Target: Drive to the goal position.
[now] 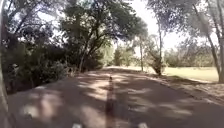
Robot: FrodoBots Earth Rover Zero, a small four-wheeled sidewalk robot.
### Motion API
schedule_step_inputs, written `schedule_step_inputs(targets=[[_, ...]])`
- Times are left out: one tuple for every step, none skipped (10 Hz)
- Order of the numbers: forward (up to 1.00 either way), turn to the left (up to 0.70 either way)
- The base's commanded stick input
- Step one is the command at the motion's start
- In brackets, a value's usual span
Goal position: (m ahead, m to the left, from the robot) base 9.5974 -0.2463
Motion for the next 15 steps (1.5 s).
schedule_step_inputs(targets=[[0.70, 0.00], [0.70, 0.00], [0.70, 0.00], [0.70, 0.00], [0.70, 0.00], [0.70, 0.00], [0.70, 0.00], [0.70, 0.00], [0.70, 0.00], [0.70, 0.00], [0.70, 0.00], [0.70, 0.00], [0.70, 0.00], [0.70, 0.00], [0.70, 0.00]])
